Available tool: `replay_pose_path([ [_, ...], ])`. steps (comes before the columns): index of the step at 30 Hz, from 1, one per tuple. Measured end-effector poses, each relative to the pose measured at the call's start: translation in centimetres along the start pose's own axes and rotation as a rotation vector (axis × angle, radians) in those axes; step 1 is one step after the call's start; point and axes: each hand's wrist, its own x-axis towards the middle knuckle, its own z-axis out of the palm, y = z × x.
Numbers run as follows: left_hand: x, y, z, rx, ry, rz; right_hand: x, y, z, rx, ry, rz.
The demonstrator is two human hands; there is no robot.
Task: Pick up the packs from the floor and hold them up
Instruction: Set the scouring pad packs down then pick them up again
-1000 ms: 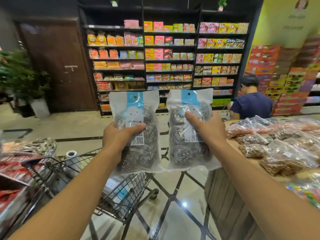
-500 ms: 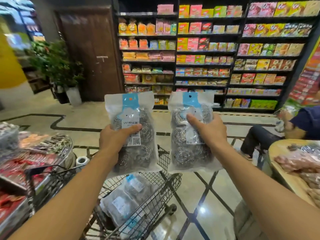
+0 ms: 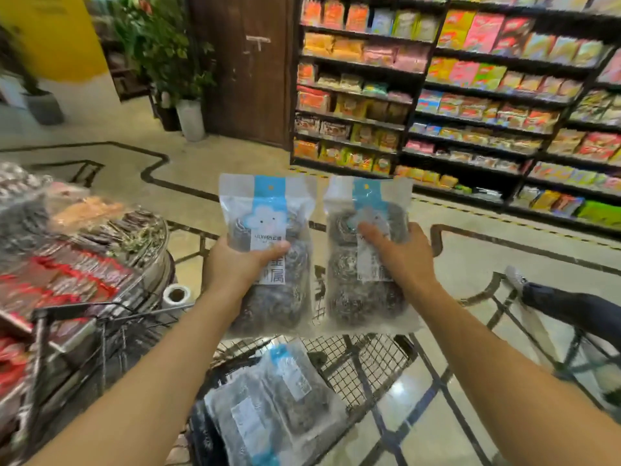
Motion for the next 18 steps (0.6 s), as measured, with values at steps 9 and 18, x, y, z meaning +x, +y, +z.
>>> replay_pose_path([
  [9,4.7,-10.7,-1.5,0.051,0.251,-0.196,4.8,6.2,11.2,-0.063,-0.337,0.021],
  [18,0.9,-23.9,-2.6,0.057,0.451,-0.490,2.6,16.1,20.6,-0.139,-0.684,0.098],
])
